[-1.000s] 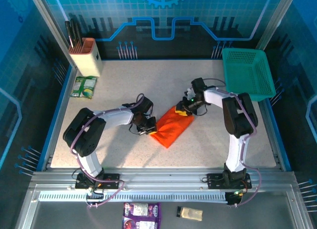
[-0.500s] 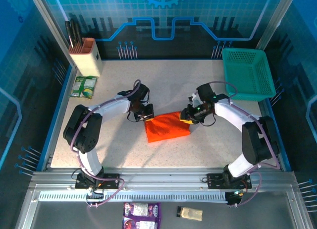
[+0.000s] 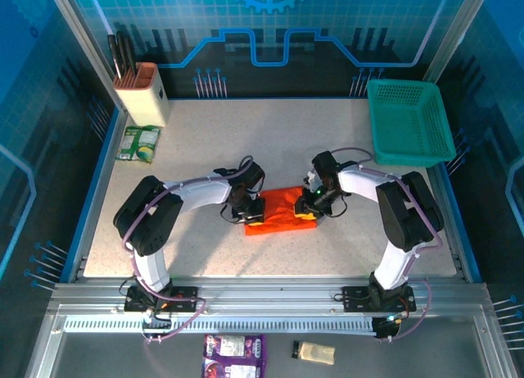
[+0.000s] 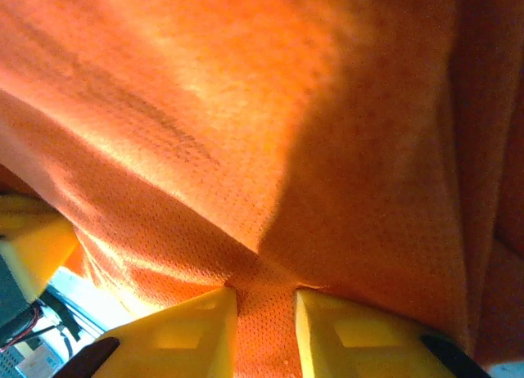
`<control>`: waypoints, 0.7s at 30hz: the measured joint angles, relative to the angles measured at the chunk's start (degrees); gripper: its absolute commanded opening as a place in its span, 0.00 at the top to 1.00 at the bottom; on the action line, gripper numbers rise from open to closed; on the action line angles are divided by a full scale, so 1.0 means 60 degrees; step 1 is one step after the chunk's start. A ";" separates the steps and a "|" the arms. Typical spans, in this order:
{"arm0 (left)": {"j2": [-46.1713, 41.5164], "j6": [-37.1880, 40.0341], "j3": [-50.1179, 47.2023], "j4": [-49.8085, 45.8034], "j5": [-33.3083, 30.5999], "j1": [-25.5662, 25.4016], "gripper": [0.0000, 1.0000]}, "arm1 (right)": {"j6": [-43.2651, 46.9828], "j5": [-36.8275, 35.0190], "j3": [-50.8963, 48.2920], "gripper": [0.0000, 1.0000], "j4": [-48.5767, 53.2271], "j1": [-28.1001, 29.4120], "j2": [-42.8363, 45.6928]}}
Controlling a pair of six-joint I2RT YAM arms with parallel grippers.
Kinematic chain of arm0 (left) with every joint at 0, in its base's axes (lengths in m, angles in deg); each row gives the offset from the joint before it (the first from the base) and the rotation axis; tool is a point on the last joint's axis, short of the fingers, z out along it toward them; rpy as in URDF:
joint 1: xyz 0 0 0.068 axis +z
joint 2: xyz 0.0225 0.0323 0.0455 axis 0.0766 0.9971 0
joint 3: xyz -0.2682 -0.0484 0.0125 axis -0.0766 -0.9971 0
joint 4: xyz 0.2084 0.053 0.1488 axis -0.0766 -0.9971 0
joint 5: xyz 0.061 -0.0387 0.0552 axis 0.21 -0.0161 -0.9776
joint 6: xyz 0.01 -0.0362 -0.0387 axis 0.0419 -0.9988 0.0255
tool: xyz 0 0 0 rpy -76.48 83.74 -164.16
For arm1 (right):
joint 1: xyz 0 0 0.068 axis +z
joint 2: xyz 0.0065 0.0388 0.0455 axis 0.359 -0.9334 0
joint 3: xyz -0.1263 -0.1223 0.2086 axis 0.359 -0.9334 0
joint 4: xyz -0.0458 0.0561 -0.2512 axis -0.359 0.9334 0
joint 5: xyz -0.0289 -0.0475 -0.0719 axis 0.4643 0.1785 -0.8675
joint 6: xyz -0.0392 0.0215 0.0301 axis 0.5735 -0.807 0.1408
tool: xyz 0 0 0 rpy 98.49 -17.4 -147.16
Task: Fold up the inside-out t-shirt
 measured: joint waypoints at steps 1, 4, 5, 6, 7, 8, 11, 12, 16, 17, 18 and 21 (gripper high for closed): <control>-0.0029 0.0036 0.0018 -0.0022 -0.0069 0.0040 0.95 | -0.0029 -0.0058 -0.0011 0.72 0.0058 0.0011 0.0131; -0.0073 0.0219 0.0222 -0.0277 -0.0222 0.0124 0.95 | -0.0117 -0.0076 0.0044 0.72 0.0157 0.0018 0.0506; -0.0076 0.0237 0.0382 -0.0390 -0.0240 0.0142 0.95 | -0.0146 -0.0066 0.0124 0.71 0.0193 0.0022 0.0590; -0.0080 0.0255 0.0579 -0.0452 -0.0244 0.0138 0.95 | -0.0186 -0.0040 0.0266 0.71 0.0186 0.0022 0.0645; -0.0080 0.0255 0.0827 -0.0503 -0.0240 0.0117 0.95 | -0.0215 -0.0007 0.0455 0.71 0.0164 0.0018 0.0648; -0.0076 0.0251 0.1042 -0.0535 -0.0237 0.0076 0.95 | -0.0251 0.0025 0.0641 0.72 0.0135 0.0018 0.0634; -0.0066 0.0240 0.1734 -0.0539 -0.0131 -0.0182 0.95 | -0.0284 0.0131 0.1366 0.72 0.0004 0.0007 0.0342; -0.0011 0.0211 0.1960 -0.0514 -0.0098 -0.0306 0.95 | -0.0284 0.0171 0.1592 0.72 -0.0109 0.0000 0.0149; 0.0579 0.0175 0.2506 -0.0240 0.0087 -0.0656 0.95 | -0.0280 0.0076 0.2164 0.72 -0.0426 -0.0076 -0.0780; 0.0783 0.0175 0.2565 -0.0189 0.0138 -0.0703 0.95 | -0.0280 -0.0033 0.2193 0.72 -0.0452 -0.0120 -0.0954; 0.1060 0.0175 0.2597 -0.0113 0.0175 -0.0750 0.96 | -0.0280 -0.0200 0.2204 0.73 -0.0448 -0.0186 -0.1166; 0.1847 0.0175 0.2594 -0.0058 0.0197 -0.0783 0.96 | -0.0277 -0.0488 0.2204 0.73 -0.0339 -0.0404 -0.1610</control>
